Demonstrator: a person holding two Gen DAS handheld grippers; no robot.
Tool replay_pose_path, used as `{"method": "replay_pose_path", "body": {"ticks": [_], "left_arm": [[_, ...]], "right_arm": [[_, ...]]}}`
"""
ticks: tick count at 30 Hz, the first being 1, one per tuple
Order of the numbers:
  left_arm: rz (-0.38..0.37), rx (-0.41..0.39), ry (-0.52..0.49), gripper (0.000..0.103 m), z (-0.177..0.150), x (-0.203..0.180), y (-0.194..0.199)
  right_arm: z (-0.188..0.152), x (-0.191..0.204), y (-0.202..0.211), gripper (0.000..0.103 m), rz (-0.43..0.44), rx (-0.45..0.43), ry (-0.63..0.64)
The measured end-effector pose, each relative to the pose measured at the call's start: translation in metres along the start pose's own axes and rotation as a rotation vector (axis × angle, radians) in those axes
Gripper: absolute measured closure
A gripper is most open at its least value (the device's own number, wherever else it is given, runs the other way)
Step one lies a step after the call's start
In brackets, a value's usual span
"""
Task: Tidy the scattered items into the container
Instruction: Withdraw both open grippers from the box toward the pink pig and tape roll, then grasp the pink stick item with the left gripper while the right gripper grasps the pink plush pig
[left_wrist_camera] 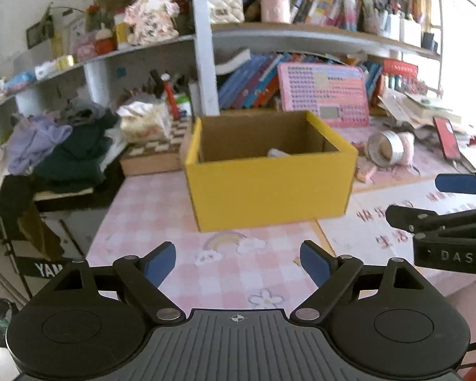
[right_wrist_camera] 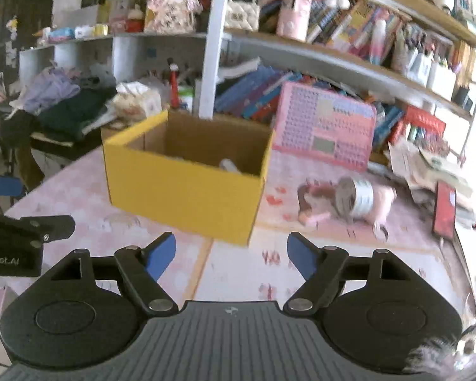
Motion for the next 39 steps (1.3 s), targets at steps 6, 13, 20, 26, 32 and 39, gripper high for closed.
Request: {"method": "replay_pose_path", "body": {"ticks": [6,13,20,26,32,39], "left_arm": [[-0.108,-0.016,-0.077,0.013,0.002,-0.034,0.001],[-0.246,0.004,-0.188,0.012,-0.007,-0.084,-0.004],[-0.310,0.017,-0.205,0.012,-0.001,-0.115,-0.018],[-0.388,0.044,-0.199,0.012,0.008,-0.150,-0.038],[-0.423,0.075,-0.242,0.012,0.015,-0.196,-0.065],[-0.397,0.134,-0.244,0.012,0.025,-0.236,-0.107]], "right_arm": [[-0.015,-0.027,0.007,0.026,-0.089,0.075,-0.099],[-0.030,-0.048,0.017,0.026,-0.157,0.084,-0.134],[-0.036,-0.081,0.016,0.026,-0.207,0.099,-0.167],[-0.043,-0.121,0.010,0.026,-0.242,0.120,-0.181],[-0.052,-0.169,-0.014,0.027,-0.252,0.167,-0.213],[-0.052,-0.220,-0.047,0.027,-0.230,0.198,-0.220]]}}
Point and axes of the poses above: each gripper's, at about its wrist camera, not at the fingertips, and y roughly against the way its jaws point, x to its left, z to its top, the point moved 6 cm from there along -y, roughly the way its jaws point, and after that the axes turned 8 degrees about -x, right-handed, at the moved point
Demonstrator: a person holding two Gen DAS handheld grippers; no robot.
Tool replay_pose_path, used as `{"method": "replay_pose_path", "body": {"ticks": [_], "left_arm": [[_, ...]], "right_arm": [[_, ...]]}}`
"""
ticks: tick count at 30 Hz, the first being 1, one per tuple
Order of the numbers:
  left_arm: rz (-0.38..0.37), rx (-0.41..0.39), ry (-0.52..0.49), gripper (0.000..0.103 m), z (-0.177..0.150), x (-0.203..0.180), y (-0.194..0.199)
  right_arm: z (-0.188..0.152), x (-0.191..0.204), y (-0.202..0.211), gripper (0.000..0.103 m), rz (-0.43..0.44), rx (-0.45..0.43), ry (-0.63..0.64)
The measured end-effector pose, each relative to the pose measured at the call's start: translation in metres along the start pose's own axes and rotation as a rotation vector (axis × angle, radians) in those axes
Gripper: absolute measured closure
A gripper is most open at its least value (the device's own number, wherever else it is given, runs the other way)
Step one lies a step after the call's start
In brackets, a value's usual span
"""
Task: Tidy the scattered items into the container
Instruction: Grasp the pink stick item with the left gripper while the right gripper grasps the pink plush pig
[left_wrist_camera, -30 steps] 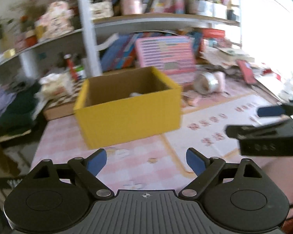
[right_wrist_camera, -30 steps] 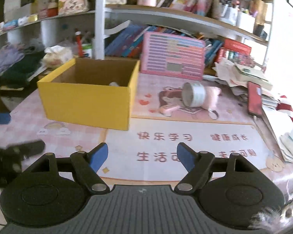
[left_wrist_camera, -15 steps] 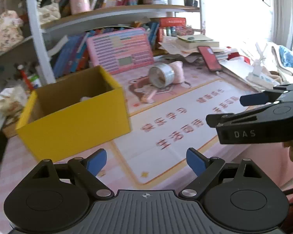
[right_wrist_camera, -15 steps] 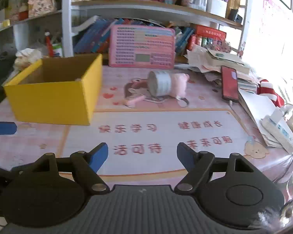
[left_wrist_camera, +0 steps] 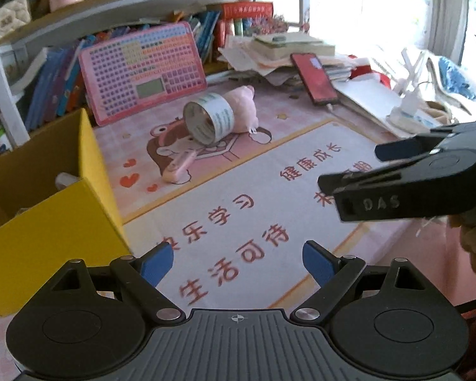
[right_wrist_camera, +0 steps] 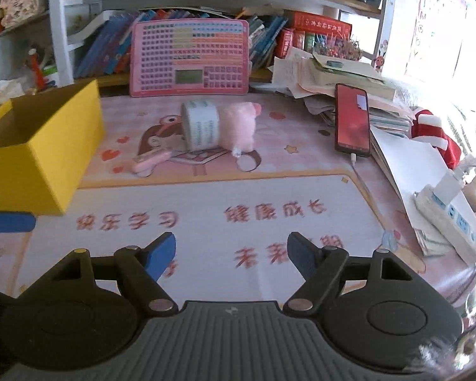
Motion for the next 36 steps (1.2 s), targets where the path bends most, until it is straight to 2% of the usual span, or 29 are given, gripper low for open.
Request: {"method": "replay_pose_path", "body": {"ticks": [6,12,15,19,23,28,36], "left_arm": [[0.063,-0.020,0.033,0.012,0.031,0.001,-0.027],[0.141,-0.025,0.034,0.014,0.051,0.005,-0.051],[0.166,-0.011,0.026,0.014,0.056,0.007,-0.062],[0.183,0.005,0.070,0.015,0.061,0.015,-0.076],[0.218,0.024,0.079,0.022,0.064,0.023,-0.095],[0.241,0.060,0.079,0.025,0.066,0.032,-0.118],[0.282,0.079,0.148,0.025,0.077,0.051,-0.146]], "right_arm": [[0.029,-0.030,-0.028,0.027,0.024,-0.032,-0.007],[0.047,-0.039,-0.054,0.027,0.072,-0.069,0.041],[0.052,-0.042,-0.070,0.027,0.101,-0.049,0.024],[0.057,-0.046,-0.085,0.027,0.129,-0.038,0.007],[0.061,-0.048,-0.105,0.029,0.152,-0.015,0.003],[0.077,-0.050,-0.129,0.030,0.162,-0.039,0.002],[0.099,-0.051,-0.166,0.030,0.189,-0.041,-0.014]]}}
Point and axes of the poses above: each gripper's, at about its wrist camera, not at the fingertips, and y roughly against the way its jaws point, x to its left, z to its top, the point moved 6 cm from there along -y, roughly the way its jaws point, and after that the axes turned 8 degrees about -x, right-handed, at the moved point
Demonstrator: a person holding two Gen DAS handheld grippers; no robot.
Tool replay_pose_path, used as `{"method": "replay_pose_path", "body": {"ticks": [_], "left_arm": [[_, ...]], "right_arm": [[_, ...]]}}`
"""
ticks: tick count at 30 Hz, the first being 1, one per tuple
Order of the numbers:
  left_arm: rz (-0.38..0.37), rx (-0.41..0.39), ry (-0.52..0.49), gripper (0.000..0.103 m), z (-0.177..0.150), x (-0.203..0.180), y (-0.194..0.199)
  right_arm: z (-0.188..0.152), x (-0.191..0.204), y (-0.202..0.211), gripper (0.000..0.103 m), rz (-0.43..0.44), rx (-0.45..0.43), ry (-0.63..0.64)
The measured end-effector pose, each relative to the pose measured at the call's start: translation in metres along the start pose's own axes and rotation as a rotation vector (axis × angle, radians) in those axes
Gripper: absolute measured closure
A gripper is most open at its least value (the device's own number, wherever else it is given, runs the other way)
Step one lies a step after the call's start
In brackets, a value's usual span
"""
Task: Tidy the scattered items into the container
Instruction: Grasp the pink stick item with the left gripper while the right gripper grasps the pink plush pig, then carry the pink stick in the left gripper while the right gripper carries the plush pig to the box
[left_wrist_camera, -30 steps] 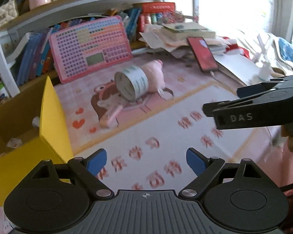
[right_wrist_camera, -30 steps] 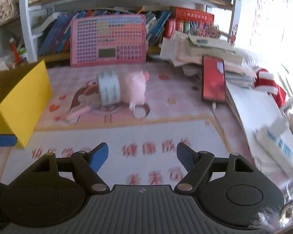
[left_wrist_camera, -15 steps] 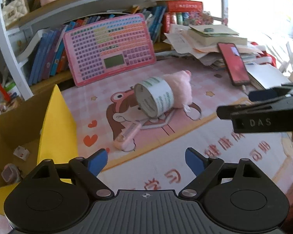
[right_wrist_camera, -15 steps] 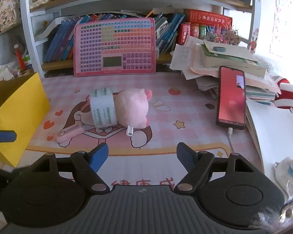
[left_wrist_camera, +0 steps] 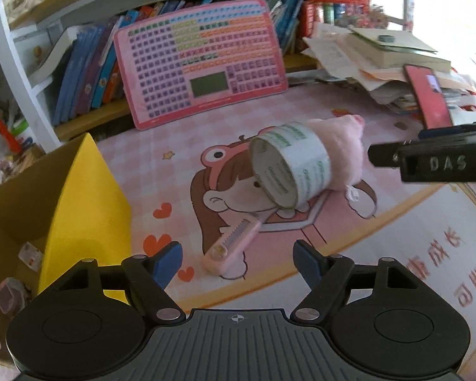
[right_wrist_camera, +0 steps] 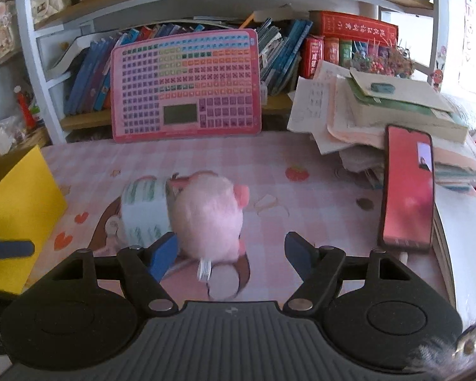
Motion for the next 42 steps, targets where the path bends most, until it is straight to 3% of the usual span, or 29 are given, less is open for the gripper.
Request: {"method": "replay_pose_path", "body": {"ticks": [7,11,18,20,21,24,26,27,34,42], "left_arm": [[-0.004,0.020,0.015,0.027,0.010,0.001,-0.027],[-0.009,0.067,0.015,0.034,0.004,0.002,-0.043],[-0.002,0.102,0.055,0.036,-0.002,0.013,-0.059],[0.000,0.122,0.048,0.042,-0.005,0.014,-0.065],[0.002,0.118,0.040,0.042,-0.007,0.014,-0.066],[-0.029,0.110,0.054,0.055,-0.007,0.015,-0.066],[-0.047,0.105,0.061,0.074,-0.006,0.013,-0.066],[-0.054,0.103,0.048,0.079,-0.006,0.010,-0.064],[-0.110,0.092,0.009,0.080,-0.007,-0.006,-0.043],[-0.157,0.043,0.070,0.080,-0.005,-0.006,0.020]], "right_arm": [[0.015,0.000,-0.036,0.030,0.032,0.001,-0.003],[0.011,0.004,-0.060,0.029,0.051,0.044,0.006],[0.001,0.008,-0.094,0.027,0.092,0.116,-0.022],[-0.003,0.008,-0.099,0.028,0.099,0.131,-0.024],[-0.003,0.009,-0.099,0.034,0.105,0.131,-0.025],[-0.004,0.010,-0.093,0.043,0.112,0.122,-0.010],[-0.005,0.009,-0.086,0.045,0.102,0.130,-0.002],[-0.006,0.008,-0.081,0.046,0.099,0.130,0.001],[-0.020,0.003,-0.029,0.048,0.123,0.131,-0.002],[-0.042,0.002,0.022,0.048,0.107,0.184,-0.095]]}}
Point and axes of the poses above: each gripper's, at about its wrist camera, not at the fingertips, and y roughly against the way its jaws point, x to its left, z to its top, the point moved 6 cm from there along -y, roughly the way its jaws point, and after that the axes turned 8 degrees about -x, right-handed, at the moved point
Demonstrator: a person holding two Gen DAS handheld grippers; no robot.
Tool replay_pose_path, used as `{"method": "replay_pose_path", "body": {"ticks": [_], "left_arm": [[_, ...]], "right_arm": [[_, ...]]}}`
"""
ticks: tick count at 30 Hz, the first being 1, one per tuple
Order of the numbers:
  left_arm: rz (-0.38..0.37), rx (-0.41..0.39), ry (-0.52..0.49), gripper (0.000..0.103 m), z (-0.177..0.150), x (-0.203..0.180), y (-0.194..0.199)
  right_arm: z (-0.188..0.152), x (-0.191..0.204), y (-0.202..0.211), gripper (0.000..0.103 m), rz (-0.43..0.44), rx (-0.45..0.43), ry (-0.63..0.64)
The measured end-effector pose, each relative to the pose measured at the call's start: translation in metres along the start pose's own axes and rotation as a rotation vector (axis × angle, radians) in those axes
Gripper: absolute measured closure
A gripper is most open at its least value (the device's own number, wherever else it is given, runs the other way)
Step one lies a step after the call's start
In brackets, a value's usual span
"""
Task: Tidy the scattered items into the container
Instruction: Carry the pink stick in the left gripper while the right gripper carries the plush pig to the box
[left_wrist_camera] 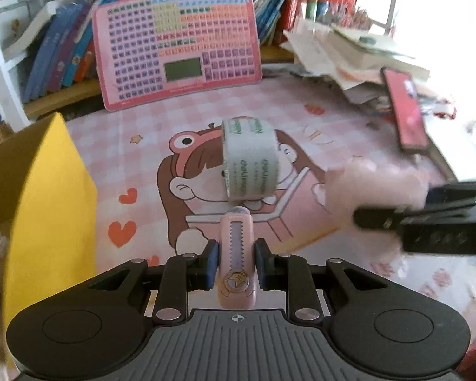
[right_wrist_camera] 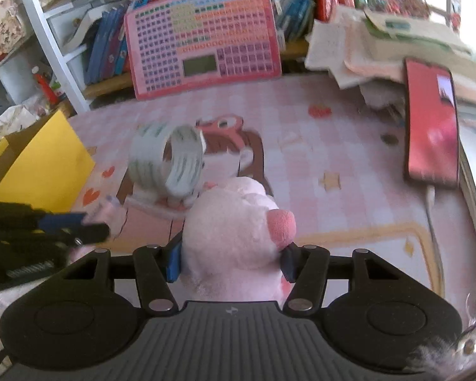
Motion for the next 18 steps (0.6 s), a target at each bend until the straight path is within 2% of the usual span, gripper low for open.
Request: {"method": "replay_pose_path", "body": {"ticks": [8,18], "left_arm": [[-0.036,0.025,0.068,0.080,-0.031,-0.006,0.036],[-0.094,-0.020,0.065,0.080,-0.046,-0.003,0.069]], "right_arm": [[-0.021,0.011,0.032,0.048,-0.013,-0.013,0.032],[-0.041,0.026,0.061,0.048,-0.037,-0.030,0.037]]}}
Point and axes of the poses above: each gripper's, at about its wrist camera, not at the fingertips, and y roughly against the way its jaws point, x to its left, z to its top, the point moved 6 cm from there along -y, roughly the way its jaws point, and after that the axes turned 8 degrees about -x, right-handed, at the moved point
